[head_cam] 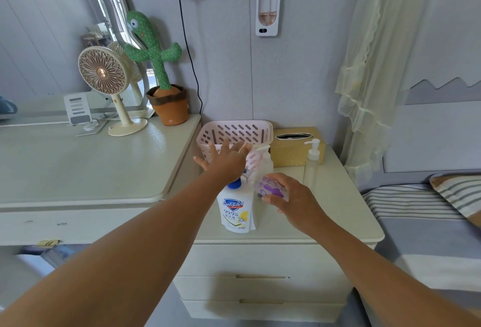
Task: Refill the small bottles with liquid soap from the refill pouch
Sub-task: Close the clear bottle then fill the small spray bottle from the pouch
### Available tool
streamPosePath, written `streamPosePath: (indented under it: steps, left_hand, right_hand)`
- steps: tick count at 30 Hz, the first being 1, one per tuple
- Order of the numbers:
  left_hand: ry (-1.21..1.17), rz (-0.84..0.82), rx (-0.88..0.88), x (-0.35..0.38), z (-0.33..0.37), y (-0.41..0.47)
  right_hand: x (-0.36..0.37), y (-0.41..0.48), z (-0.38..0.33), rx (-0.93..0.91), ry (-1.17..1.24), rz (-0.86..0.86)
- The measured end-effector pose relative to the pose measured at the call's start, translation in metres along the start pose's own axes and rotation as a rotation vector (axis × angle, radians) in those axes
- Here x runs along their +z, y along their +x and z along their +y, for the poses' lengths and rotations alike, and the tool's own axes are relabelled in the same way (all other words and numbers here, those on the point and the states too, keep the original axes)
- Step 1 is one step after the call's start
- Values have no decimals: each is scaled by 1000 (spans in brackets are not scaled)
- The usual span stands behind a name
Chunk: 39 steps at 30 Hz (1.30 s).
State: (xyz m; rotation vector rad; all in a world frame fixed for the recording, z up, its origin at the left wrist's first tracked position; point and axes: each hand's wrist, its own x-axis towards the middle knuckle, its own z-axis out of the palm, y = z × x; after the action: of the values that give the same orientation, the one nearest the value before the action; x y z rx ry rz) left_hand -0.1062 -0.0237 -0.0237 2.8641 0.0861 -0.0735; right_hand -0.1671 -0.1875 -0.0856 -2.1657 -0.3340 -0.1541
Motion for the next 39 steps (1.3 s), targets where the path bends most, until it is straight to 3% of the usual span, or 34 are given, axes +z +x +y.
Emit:
streamPosePath:
  steps: [11, 39]
  left_hand:
    - [76, -9, 19, 2, -5, 10]
    - [-43, -53, -26, 9, -13, 0]
  right_hand:
    - [0, -1, 0, 4, -10, -8]
    - [14, -19, -7, -11, 124, 42]
